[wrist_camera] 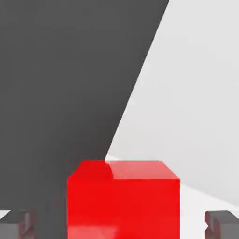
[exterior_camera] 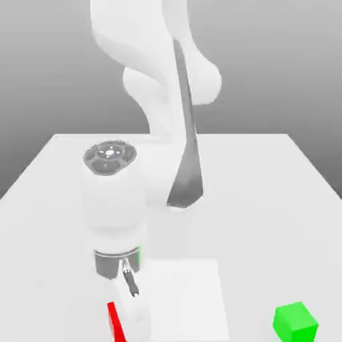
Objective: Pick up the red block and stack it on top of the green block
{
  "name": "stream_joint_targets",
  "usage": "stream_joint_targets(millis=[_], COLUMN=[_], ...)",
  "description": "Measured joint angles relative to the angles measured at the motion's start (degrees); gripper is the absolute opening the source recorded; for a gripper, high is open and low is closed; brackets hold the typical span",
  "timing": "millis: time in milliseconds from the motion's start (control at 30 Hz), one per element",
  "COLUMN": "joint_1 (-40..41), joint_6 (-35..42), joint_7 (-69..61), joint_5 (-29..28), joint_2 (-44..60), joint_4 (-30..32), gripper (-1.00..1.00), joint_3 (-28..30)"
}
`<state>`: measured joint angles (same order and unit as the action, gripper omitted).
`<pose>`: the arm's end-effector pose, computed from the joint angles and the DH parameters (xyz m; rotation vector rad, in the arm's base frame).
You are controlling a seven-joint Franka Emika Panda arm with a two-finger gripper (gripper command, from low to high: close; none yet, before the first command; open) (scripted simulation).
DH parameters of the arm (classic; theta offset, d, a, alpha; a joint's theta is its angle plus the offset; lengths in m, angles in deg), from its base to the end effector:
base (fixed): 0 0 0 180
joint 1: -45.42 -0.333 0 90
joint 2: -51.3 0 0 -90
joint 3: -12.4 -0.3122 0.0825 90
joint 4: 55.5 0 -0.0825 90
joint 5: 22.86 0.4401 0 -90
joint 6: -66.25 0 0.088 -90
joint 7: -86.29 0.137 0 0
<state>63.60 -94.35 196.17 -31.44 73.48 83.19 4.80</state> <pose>0.4984 -0.0788 0.0668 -1.7349 2.6172 -0.0016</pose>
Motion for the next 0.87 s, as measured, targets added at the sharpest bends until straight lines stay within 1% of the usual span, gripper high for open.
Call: stream_joint_targets(millis=[167, 333, 633, 700, 767, 800, 867], joint_1=[-0.09, 0.76, -15.35, -19.56, -22.22, -22.85, -22.85], joint_6=[-0.44, 6.82, 13.13, 11.83, 8.84, 7.95, 7.95], joint_7=[0.13, -1.81, 13.99, 18.52, 21.32, 22.01, 22.01], joint_5=[-0.12, 3.17, 0.36, -2.33, -5.13, -5.91, -5.91], joint_2=[0.43, -8.02, -8.47, -5.13, -1.05, 0.08, 0.08], joint_4=[-0.06, 1.15, -3.98, -5.78, -6.58, -6.75, -6.75], gripper=[-1.00, -1.00, -1.00, -1.00, -1.00, 1.00, 1.00], joint_3=[0.12, -2.36, -11.94, -12.23, -10.67, -10.18, -10.18])
